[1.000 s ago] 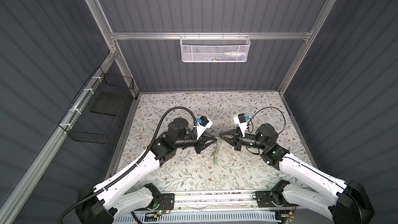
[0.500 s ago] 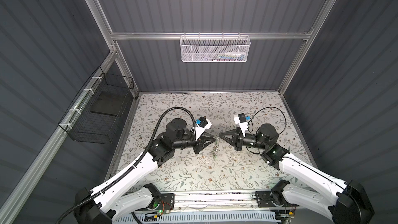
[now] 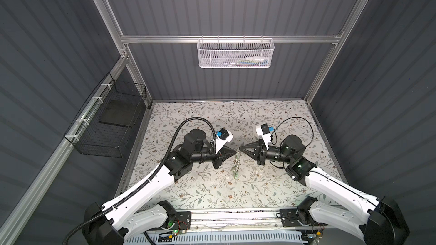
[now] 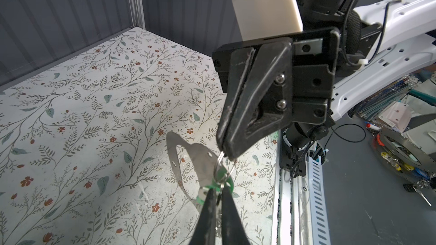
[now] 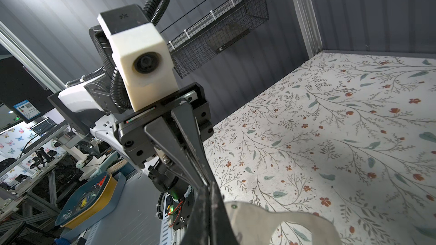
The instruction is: Put the keys on the keyring
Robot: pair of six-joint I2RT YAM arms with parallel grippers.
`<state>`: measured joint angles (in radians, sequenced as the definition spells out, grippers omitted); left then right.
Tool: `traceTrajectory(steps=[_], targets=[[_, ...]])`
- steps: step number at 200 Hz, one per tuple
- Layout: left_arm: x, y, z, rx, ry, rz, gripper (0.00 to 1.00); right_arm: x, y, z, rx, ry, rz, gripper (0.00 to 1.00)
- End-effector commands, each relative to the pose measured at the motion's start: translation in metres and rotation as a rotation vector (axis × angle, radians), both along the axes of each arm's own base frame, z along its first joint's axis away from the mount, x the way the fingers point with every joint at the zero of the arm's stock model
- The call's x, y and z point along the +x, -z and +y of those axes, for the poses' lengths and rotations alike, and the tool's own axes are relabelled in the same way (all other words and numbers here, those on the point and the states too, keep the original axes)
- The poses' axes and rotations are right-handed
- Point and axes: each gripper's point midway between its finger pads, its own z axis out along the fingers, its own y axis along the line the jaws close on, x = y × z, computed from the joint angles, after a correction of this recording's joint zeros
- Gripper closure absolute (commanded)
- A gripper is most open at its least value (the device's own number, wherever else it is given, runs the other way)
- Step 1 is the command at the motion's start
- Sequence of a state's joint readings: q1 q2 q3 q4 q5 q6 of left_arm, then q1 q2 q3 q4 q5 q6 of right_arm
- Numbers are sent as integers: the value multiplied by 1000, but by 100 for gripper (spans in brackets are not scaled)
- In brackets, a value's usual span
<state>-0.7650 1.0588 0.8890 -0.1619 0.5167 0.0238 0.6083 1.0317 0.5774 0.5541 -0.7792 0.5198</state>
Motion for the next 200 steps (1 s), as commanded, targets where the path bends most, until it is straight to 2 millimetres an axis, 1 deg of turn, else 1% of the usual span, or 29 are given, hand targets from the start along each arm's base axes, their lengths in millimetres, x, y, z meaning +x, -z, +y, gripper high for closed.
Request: traceTrajectory(steps=[1, 46, 79, 124, 154, 176, 179, 191, 200], targets=[[-3, -10, -4, -18, 30, -15, 92, -2, -20, 0, 44, -14, -52, 100], [-2, -9, -7, -28, 36, -3, 92, -3, -19, 0, 48, -17, -48, 100], [-4, -8, -10, -38, 53, 15, 100, -2, -20, 0, 59, -12, -44, 100], [-9, -7, -13, -64, 79, 51, 100, 4, -25, 0, 95, 11, -44, 100], [-14, -7, -17, -78, 99, 75, 100, 11, -22, -2, 115, 49, -39, 100], [-16, -8, -18, -80, 98, 72, 100, 12, -21, -1, 119, 46, -36, 100], [-16, -8, -18, -79, 96, 73, 99, 12, -21, -1, 119, 48, -35, 100], [-14, -11, -15, -81, 72, 66, 87, 12, -21, -1, 120, 49, -38, 100], [-10, -14, -12, -83, 34, 56, 77, 13, -21, -2, 120, 58, -38, 100]])
